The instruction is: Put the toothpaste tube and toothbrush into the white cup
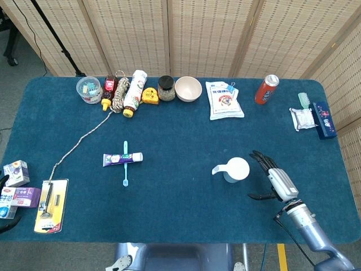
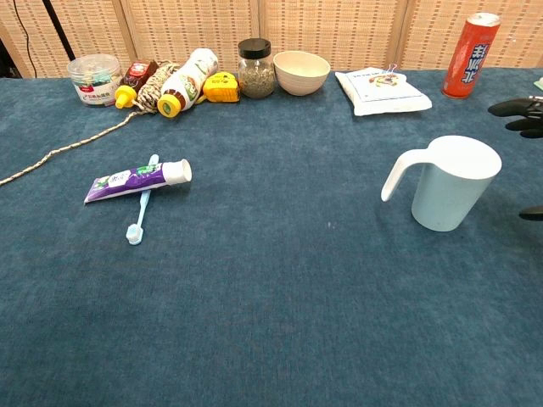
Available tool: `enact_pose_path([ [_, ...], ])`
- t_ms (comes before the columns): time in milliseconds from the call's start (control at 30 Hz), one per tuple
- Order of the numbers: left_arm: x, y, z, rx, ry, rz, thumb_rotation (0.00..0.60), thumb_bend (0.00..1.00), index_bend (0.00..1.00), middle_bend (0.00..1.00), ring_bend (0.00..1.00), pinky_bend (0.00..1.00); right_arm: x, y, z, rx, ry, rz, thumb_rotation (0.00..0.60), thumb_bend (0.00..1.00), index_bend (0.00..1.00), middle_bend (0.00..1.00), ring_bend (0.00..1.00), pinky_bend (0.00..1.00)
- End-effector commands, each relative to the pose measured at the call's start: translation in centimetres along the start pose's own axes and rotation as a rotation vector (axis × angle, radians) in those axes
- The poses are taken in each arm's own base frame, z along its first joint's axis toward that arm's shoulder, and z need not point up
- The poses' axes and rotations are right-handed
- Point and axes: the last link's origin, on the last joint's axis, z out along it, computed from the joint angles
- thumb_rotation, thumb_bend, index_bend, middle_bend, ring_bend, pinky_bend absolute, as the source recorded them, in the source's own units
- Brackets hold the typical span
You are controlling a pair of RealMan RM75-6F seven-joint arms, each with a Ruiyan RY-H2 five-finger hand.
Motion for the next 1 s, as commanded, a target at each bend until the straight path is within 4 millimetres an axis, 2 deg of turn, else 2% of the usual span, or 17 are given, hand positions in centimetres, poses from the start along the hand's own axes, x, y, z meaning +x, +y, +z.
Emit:
enact_pose_path([
  [33,0.0,0.0,0.1,0.003,0.000,-0.001,0.600,0.00,0.00,0.00,0.00,0.00,-0.6,-0.2,1.2,0.002,-0.007,0.019,0.600,0.00,0.00,0.00,0.00,0.00],
  [467,-0.1,-0.1,0.5,0.015,-0.008,-0.001,0.600,0.00,0.00,0.00,0.00,0.00,-2.9,-0.7,4.5,-0.013,-0.009,0.003,0.600,0.00,0.00,0.00,0.00,0.01],
  [533,-0.1,-0.1,0.5,0.017,-0.009,-0.001,0.600,0.00,0.00,0.00,0.00,0.00,-3.1,-0.6,4.7,-0.015,-0.004,0.001,0.600,0.00,0.00,0.00,0.00,0.06],
  [633,-0.2,-0.1,0.5,0.020,-0.011,-0.002,0.600,0.00,0.00,0.00,0.00,0.00,-3.4,-0.6,4.9,-0.013,0.003,0.004,0.600,0.00,0.04,0.03,0.01,0.22],
  [700,-0.2,-0.1,0.6,0.022,-0.012,-0.001,0.600,0.00,0.00,0.00,0.00,0.00,-3.7,-0.6,5.0,-0.006,0.016,0.013,0.600,0.00,0.13,0.11,0.06,0.35],
  [833,-0.2,-0.1,0.6,0.022,-0.014,-0.001,0.600,0.00,0.00,0.00,0.00,0.00,-3.9,-0.5,5.0,0.001,0.024,0.021,0.600,0.01,0.26,0.23,0.18,0.51],
  [900,-0.2,0.0,0.6,0.021,-0.015,-0.001,0.600,0.00,0.00,0.00,0.00,0.00,-4.0,-0.6,5.0,0.009,0.034,0.030,0.600,0.10,0.32,0.30,0.25,0.58],
  [1000,-0.2,0.0,0.6,0.021,-0.016,-0.001,0.600,0.00,0.00,0.00,0.00,0.00,-4.0,-0.7,5.1,0.026,0.056,0.044,0.600,0.28,0.42,0.39,0.33,0.61],
])
